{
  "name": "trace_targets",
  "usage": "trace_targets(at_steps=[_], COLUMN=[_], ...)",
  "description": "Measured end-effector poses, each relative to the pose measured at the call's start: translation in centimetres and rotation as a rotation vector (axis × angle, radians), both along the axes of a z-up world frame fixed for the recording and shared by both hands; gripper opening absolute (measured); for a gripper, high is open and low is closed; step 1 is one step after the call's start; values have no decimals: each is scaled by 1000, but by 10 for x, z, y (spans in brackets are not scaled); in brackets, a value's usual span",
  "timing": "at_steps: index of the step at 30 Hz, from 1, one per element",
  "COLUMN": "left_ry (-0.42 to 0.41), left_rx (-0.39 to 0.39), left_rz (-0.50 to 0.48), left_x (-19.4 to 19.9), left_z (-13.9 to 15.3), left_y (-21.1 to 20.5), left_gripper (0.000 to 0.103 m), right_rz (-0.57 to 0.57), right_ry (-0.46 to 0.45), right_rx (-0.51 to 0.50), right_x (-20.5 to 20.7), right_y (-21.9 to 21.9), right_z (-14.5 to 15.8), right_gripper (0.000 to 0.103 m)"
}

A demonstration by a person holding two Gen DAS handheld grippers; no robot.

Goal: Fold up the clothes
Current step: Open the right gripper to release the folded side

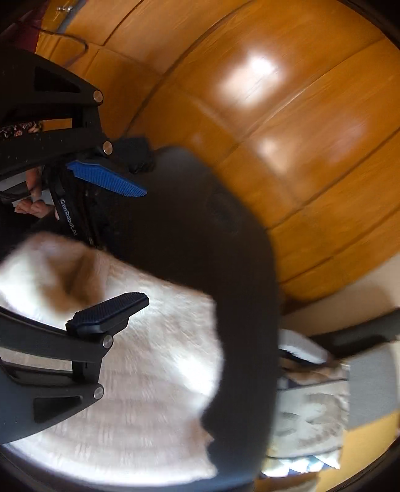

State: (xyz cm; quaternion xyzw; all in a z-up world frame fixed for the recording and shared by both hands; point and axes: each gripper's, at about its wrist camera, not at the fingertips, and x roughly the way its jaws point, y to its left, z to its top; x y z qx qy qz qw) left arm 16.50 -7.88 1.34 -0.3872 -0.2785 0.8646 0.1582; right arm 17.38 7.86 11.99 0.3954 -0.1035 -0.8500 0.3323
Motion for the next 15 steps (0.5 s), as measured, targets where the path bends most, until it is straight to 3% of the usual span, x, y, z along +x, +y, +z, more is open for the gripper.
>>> trace_targets(at_steps=[1, 2, 3, 4, 5, 7, 9, 15], left_ry=[-1, -2, -3, -4, -4, -5, -11, -40], left_rx=[3, 6, 7, 10, 12, 12, 9, -20], left_rz=[2, 4, 8, 8, 8, 9, 8, 56], left_x=[2, 3, 3, 4, 4, 4, 3, 4], left_z=[0, 0, 0, -1, -1, -1, 0, 7], left_y=[-1, -2, -3, -3, -4, -4, -4, -18], left_gripper=[52, 52, 52, 52, 52, 52, 52, 52], right_rz=[-41, -81, -119, -146, -158, -152, -87, 160], right_ry=[38, 77, 102, 111, 108, 95, 99, 237], right_rx=[19, 38, 79, 137, 191, 267, 272, 364], right_x=[6, 11, 16, 19, 22, 29, 44, 76], right_y=[12, 24, 32, 37, 41, 44, 40, -15], right_z=[2, 5, 3, -2, -10, -24, -34, -52], right_gripper=[68, 62, 53, 33, 26, 26, 26, 26])
